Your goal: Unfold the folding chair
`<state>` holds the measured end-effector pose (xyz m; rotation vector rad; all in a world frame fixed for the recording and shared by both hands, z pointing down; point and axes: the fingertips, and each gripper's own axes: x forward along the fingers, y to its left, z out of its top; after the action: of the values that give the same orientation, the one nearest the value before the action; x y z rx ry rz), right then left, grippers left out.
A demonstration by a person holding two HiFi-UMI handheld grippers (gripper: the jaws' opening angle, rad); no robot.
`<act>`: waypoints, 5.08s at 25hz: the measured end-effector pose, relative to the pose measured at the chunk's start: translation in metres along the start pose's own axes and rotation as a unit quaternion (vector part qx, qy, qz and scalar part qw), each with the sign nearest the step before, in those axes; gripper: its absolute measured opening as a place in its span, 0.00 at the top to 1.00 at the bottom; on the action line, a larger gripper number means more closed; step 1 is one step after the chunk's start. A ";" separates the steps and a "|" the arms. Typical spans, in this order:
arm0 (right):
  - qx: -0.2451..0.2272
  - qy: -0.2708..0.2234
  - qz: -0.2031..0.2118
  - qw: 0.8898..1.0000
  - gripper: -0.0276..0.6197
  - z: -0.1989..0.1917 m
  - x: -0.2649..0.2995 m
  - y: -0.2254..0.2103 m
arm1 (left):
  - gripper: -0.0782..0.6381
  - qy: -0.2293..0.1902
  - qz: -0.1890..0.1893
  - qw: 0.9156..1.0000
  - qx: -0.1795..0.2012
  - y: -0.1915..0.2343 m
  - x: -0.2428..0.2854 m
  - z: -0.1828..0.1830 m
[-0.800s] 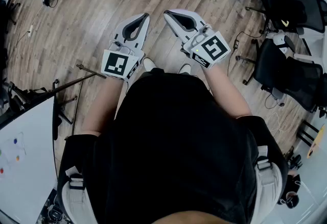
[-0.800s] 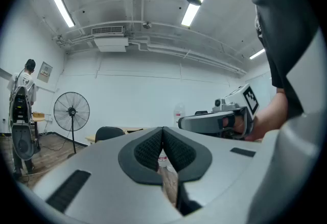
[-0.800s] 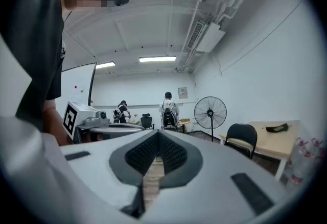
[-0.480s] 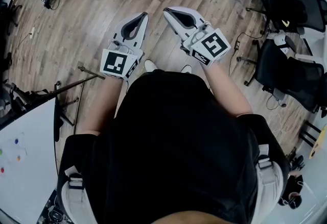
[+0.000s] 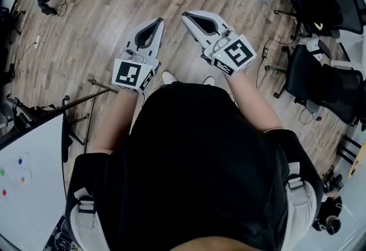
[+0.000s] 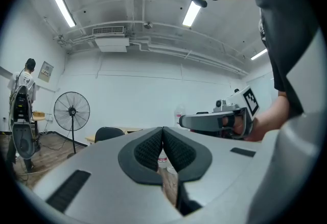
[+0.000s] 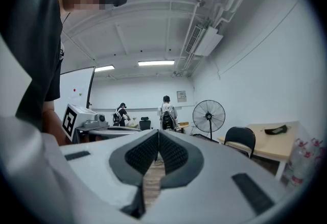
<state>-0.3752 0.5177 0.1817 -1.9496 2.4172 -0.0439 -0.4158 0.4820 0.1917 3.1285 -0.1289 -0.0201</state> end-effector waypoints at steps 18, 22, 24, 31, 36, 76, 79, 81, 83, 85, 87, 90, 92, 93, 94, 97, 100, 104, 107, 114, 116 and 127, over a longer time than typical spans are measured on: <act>0.005 0.016 -0.005 1.000 0.95 -0.025 0.054 -0.001 | 0.89 0.011 0.000 1.000 -0.023 0.059 -0.005 -0.027; 0.009 0.023 -0.012 1.000 0.96 -0.030 0.061 -0.008 | 0.89 0.018 -0.003 0.999 -0.032 0.068 -0.002 -0.035; 0.014 0.026 -0.020 0.999 0.96 -0.033 0.061 -0.017 | 0.89 0.022 -0.005 0.999 -0.037 0.071 0.006 -0.040; 0.037 0.033 -0.023 0.999 0.96 -0.049 0.067 -0.070 | 0.89 0.035 -0.013 0.999 -0.032 0.085 0.055 -0.045; 0.038 0.029 -0.008 0.999 0.96 -0.045 0.078 -0.125 | 0.89 0.044 -0.005 0.999 -0.026 0.100 0.107 -0.042; 0.040 0.033 0.008 0.999 0.54 -0.030 0.136 -0.537 | 0.58 0.059 0.065 0.996 -0.026 0.224 0.484 -0.049; 0.036 0.040 0.008 0.999 0.51 -0.029 0.162 -0.562 | 0.53 0.058 0.064 0.996 -0.020 0.252 0.507 -0.046; 0.037 0.042 0.007 0.998 0.50 -0.027 0.183 -0.578 | 0.49 0.058 0.063 0.996 -0.016 0.275 0.519 -0.045; 0.036 0.041 0.006 0.999 0.48 -0.023 0.207 -0.591 | 0.47 0.058 0.062 0.996 -0.017 0.299 0.529 -0.044; 0.031 0.039 0.004 0.999 0.46 -0.018 0.231 -0.602 | 0.46 0.058 0.060 0.996 -0.020 0.322 0.538 -0.043; 0.030 0.039 0.002 0.999 0.41 -0.017 0.254 -0.614 | 0.46 0.058 0.058 0.996 -0.021 0.345 0.549 -0.042; 0.030 0.045 0.001 0.999 0.34 -0.020 0.285 -0.632 | 0.45 0.057 0.056 0.997 -0.022 0.375 0.564 -0.042; 0.031 0.049 0.001 0.998 0.32 -0.023 0.301 -0.642 | 0.45 0.059 0.054 0.997 -0.022 0.391 0.573 -0.044; 0.032 0.051 0.001 0.998 0.32 -0.024 0.309 -0.647 | 0.45 0.061 0.052 0.997 -0.021 0.399 0.578 -0.045; 0.033 0.053 0.001 0.998 0.31 -0.026 0.317 -0.653 | 0.45 0.063 0.051 0.996 -0.020 0.407 0.582 -0.047; 0.041 0.057 0.004 0.997 0.31 -0.029 0.337 -0.672 | 0.44 0.071 0.053 0.996 -0.020 0.428 0.596 -0.052; 0.047 0.062 0.005 0.997 0.31 -0.033 0.349 -0.696 | 0.44 0.071 0.063 0.995 -0.025 0.443 0.611 -0.056; 0.046 0.069 0.013 0.996 0.31 -0.040 0.361 -0.739 | 0.43 0.071 0.082 0.993 -0.037 0.458 0.640 -0.067; 0.045 0.077 0.034 0.995 0.31 -0.042 0.371 -0.767 | 0.42 0.069 0.108 0.991 -0.048 0.467 0.663 -0.070; 0.050 0.111 0.079 0.989 0.32 -0.058 0.397 -0.838 | 0.42 0.056 0.182 0.978 -0.082 0.495 0.709 -0.079; 0.046 0.124 0.086 0.987 0.32 -0.066 0.405 -0.855 | 0.42 0.057 0.198 0.975 -0.085 0.503 0.719 -0.084; 0.026 0.189 0.093 0.977 0.32 -0.123 0.448 -0.917 | 0.42 0.077 0.266 0.956 -0.093 0.530 0.763 -0.126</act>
<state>0.4198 -0.1149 0.3409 -1.8227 2.7824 -0.5103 0.3026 -0.1073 0.3135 2.7880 -0.8991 0.2011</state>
